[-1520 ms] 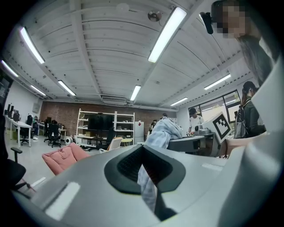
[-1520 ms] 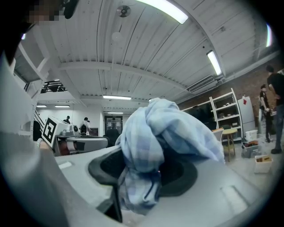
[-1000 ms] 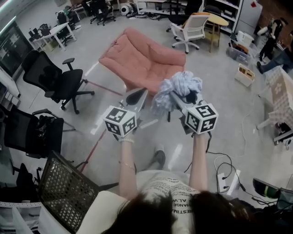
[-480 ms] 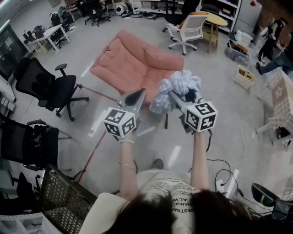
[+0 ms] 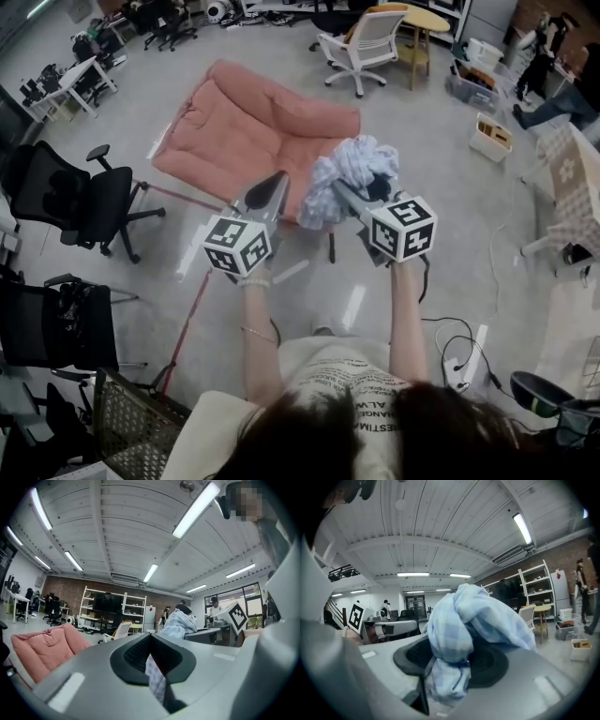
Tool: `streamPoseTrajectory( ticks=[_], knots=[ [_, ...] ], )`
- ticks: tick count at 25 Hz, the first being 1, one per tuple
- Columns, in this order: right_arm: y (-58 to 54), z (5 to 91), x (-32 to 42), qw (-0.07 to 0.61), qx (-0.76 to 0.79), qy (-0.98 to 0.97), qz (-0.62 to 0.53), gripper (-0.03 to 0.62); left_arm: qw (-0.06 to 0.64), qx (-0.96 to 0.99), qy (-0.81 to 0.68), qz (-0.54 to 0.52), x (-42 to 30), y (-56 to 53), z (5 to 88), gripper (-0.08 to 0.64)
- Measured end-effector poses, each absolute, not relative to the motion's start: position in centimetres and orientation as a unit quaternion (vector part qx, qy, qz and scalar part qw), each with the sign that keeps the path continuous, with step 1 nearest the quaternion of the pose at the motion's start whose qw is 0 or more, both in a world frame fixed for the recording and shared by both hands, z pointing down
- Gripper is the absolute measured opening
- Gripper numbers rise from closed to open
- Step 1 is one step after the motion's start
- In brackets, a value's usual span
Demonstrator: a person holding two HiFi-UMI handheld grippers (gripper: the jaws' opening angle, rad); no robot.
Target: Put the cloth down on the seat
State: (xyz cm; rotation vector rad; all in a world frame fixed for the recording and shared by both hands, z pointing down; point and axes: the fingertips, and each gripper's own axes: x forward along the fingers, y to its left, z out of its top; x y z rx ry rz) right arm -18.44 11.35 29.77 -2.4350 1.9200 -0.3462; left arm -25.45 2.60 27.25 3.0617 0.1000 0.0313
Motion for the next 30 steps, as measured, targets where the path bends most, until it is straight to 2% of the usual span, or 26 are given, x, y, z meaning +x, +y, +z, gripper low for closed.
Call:
streamPoseTrajectory(
  ticks=[11,21,30],
  knots=[
    [9.3,31.1,-11.2,0.018,-0.768,0.629,-0.122,0.215,0.032,0.999,0.031,0.028,-17.6,1.8,28.2,-0.001],
    [7.2,31.4,-2.0,-0.003,-0.731,0.667,-0.143,0.216,0.050,0.998,-0.025,0.025,-9.2,0.4,28.4,-0.001],
    [6.3,31.6,2.9,-0.019,-0.698,0.700,-0.150,0.216,0.062,0.995,-0.068,0.027,-4.7,0.5,29.1,-0.001]
  ],
)
